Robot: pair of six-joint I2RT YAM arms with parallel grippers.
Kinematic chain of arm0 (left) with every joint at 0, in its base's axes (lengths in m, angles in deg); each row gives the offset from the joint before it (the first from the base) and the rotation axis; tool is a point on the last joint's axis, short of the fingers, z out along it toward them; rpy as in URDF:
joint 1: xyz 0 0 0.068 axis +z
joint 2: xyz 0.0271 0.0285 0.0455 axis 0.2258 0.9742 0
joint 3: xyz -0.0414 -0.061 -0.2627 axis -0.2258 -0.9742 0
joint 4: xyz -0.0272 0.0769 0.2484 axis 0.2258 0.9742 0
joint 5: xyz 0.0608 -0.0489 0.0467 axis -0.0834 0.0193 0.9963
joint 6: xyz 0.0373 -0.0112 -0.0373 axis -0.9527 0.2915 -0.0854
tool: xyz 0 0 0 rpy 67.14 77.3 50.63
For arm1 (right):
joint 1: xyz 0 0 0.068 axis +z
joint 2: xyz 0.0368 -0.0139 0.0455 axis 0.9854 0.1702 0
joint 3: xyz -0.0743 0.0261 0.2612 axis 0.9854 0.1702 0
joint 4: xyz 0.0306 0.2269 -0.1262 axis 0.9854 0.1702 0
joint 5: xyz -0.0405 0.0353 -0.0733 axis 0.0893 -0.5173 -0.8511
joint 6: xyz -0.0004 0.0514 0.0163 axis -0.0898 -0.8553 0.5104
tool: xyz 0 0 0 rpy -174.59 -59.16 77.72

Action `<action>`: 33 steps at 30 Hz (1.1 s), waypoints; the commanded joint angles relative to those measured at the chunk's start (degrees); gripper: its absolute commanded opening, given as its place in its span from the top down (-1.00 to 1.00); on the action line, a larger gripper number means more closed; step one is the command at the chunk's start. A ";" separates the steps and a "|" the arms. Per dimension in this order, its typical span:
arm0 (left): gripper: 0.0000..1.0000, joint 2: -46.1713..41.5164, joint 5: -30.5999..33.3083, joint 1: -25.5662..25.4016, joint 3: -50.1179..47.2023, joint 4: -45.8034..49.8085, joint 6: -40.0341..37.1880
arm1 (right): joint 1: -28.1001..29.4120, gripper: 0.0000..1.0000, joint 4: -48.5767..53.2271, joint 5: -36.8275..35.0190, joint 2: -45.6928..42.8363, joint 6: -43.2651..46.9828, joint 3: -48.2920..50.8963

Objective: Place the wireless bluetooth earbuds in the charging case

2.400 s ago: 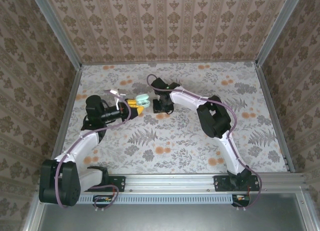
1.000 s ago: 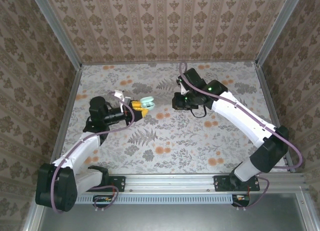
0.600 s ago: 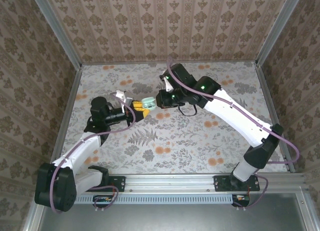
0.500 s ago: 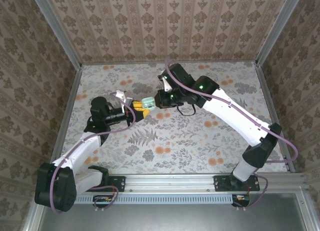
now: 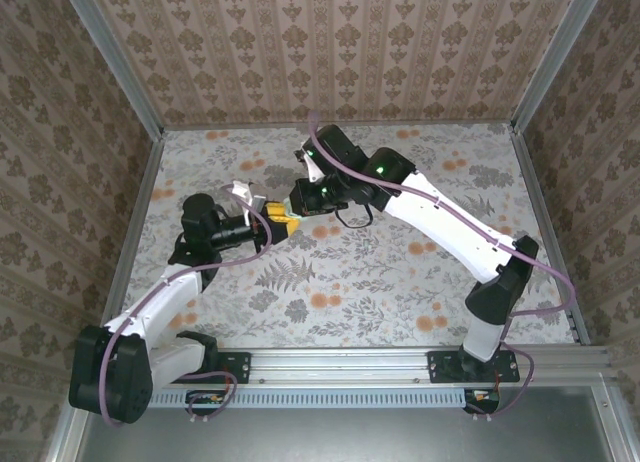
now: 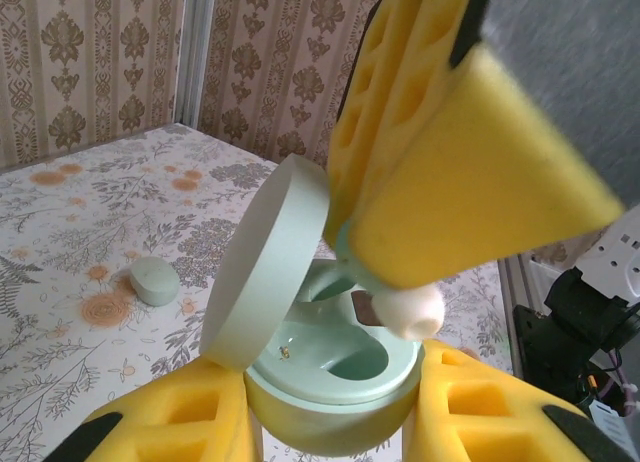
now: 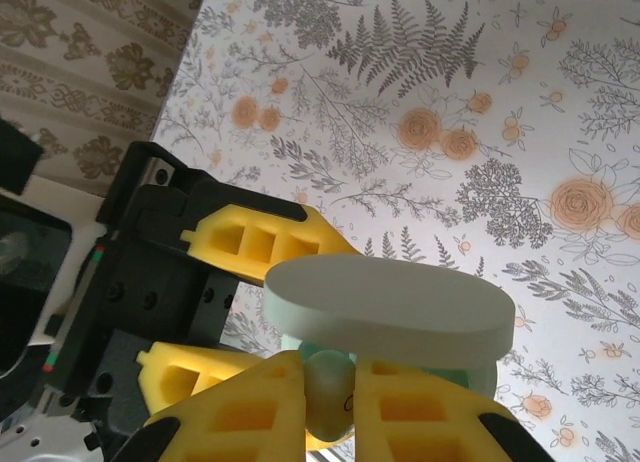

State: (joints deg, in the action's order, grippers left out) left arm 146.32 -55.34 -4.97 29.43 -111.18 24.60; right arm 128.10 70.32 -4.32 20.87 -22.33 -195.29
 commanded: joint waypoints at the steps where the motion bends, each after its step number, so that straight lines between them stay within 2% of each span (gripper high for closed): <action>1: 1.00 -0.74 -0.13 -0.26 -0.61 -1.27 -1.62 | 0.32 0.73 2.58 -0.78 1.14 0.60 -2.04; 22: 1.00 -1.18 0.05 -0.26 -0.64 -1.12 -1.83 | 0.84 0.65 4.50 -1.47 4.28 1.55 -4.14; 33: 1.00 -1.53 0.11 -0.26 -0.68 -1.04 -2.23 | 0.95 0.68 5.46 -4.06 5.17 2.08 -5.06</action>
State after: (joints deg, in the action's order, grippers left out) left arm 146.30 -54.70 -5.00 28.71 -110.87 23.73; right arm 128.50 72.61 -6.13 24.84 -21.50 -198.59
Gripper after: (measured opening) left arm 0.304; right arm 0.165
